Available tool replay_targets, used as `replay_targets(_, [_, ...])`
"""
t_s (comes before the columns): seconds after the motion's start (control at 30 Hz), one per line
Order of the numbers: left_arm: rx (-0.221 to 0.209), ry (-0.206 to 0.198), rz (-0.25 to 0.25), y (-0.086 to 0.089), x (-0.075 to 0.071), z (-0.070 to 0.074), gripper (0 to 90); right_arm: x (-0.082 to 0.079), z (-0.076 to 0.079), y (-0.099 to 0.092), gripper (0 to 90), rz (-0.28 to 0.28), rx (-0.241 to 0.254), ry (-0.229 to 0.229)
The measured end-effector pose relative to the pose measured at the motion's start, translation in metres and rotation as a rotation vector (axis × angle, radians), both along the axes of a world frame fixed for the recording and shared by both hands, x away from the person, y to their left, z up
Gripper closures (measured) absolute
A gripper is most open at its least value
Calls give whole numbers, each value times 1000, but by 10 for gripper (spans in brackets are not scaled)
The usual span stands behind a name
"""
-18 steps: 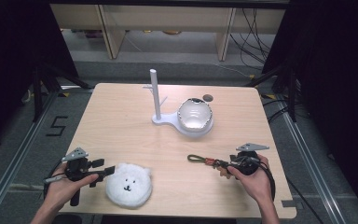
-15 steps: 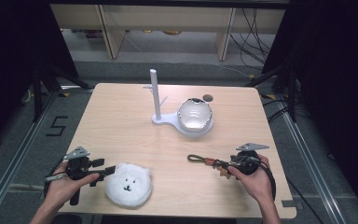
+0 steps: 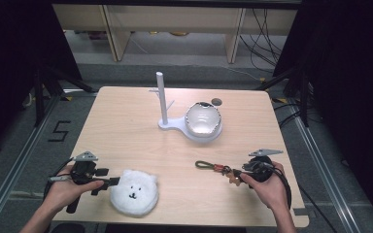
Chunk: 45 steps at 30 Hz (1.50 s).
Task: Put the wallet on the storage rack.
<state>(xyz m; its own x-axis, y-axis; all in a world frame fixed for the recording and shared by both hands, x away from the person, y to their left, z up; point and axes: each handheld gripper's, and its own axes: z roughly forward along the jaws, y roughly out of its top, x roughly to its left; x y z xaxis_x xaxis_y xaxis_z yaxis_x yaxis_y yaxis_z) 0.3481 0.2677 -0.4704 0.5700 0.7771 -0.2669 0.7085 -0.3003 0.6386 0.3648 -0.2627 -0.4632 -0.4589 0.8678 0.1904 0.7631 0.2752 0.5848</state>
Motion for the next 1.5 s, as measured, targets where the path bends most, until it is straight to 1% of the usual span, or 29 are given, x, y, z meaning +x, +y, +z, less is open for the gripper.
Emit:
replay_targets(0.1, [9, 8, -4, -2, 2, 0, 329, 1, 2, 2, 467, -2, -8, 11])
replay_targets(0.17, [8, 26, -16, -4, 3, 0, 329, 1, 1, 4, 465, -19, -10, -12])
replay_targets(0.23, [21, 29, -20, -4, 4, 1, 329, 1, 2, 4, 463, -17, -26, -4])
replay_targets(0.27, [31, 46, -33, -6, 6, 1, 329, 2, 2, 5, 462, -22, -32, -16])
replay_targets(0.37, [51, 66, -24, -7, 7, 1, 328, 1, 3, 6, 460, -18, -14, -10])
replay_targets(0.4, [46, 79, -26, -7, 8, 0, 328, 3, 1, 4, 459, 11, -22, -47])
replay_targets(0.43, [56, 89, -32, -6, 9, -1, 328, 0, 2, 7, 458, -14, -7, -8])
replay_targets(0.53, [72, 120, -32, -7, 10, -6, 329, 0, 3, 7, 457, 0, -13, 8])
replay_targets(0.57, [63, 126, -24, -8, 10, -8, 330, 2, 0, 6, 456, 17, -17, -45])
replay_targets(0.6, [73, 139, -25, -8, 10, -8, 330, 2, 0, 6, 456, 16, -17, -40])
replay_targets(0.63, [49, 148, -24, -8, 10, -11, 333, -1, 2, 8, 455, -2, -8, -9])
replay_targets(0.73, [56, 167, -29, -10, 11, -14, 339, -1, 2, 9, 454, -8, -12, -8])
replay_targets(0.77, [56, 167, -29, -10, 11, -14, 340, 1, 1, 8, 453, 20, -16, -40])
replay_targets(0.8, [69, 185, -51, -11, 12, -15, 340, 1, -2, 9, 452, 7, -2, -57])
replay_targets(0.83, [76, 193, -43, -12, 12, -16, 341, 0, 1, 8, 452, 20, -19, -38])
replay_targets(0.87, [105, 206, -71, -11, 13, -16, 343, -1, 2, 9, 452, 10, -17, -24])
replay_targets(0.9, [105, 206, -71, -11, 13, -16, 347, -2, 4, 10, 451, -1, -5, -4])
replay_targets(1.03, [81, 253, -62, -13, 15, -23, 390, 0, 4, 9, 448, 25, -18, -40])
replay_targets(1.13, [65, 253, -49, -15, 14, -24, 442, -2, 6, 11, 446, 11, -22, 2])
replay_targets(1.2, [63, 261, -66, -15, 14, -24, 503, -2, 3, 13, 445, 11, 4, -37])
replay_targets(1.23, [70, 253, -57, -16, 13, -24, 535, -2, 5, 12, 445, 23, -15, -40])
replay_targets(1.27, [62, 251, -54, -17, 12, -25, 555, -2, 5, 12, 445, 25, -15, -42])
replay_targets(1.3, [76, 243, -56, -17, 12, -24, 575, -3, 6, 13, 445, 15, -10, -19])
replay_targets(1.33, [76, 243, -56, -17, 12, -24, 600, -3, 6, 13, 445, 15, -10, -19])
replay_targets(1.37, [66, 228, -45, -18, 10, -25, 631, -3, 6, 14, 444, 14, -9, -18])
replay_targets(1.4, [32, 221, -20, -20, 8, -26, 659, -1, 4, 12, 444, 41, -20, -54])
replay_targets(1.43, [53, 220, -40, -17, 8, -25, 687, -2, 5, 14, 445, 32, -20, -47])
replay_targets(1.47, [22, 206, -17, -20, 6, -25, 717, -3, 6, 14, 445, 28, -21, -11])
replay_targets(1.5, [25, 202, -44, -18, 6, -25, 737, -3, 6, 16, 444, 17, -10, -16])
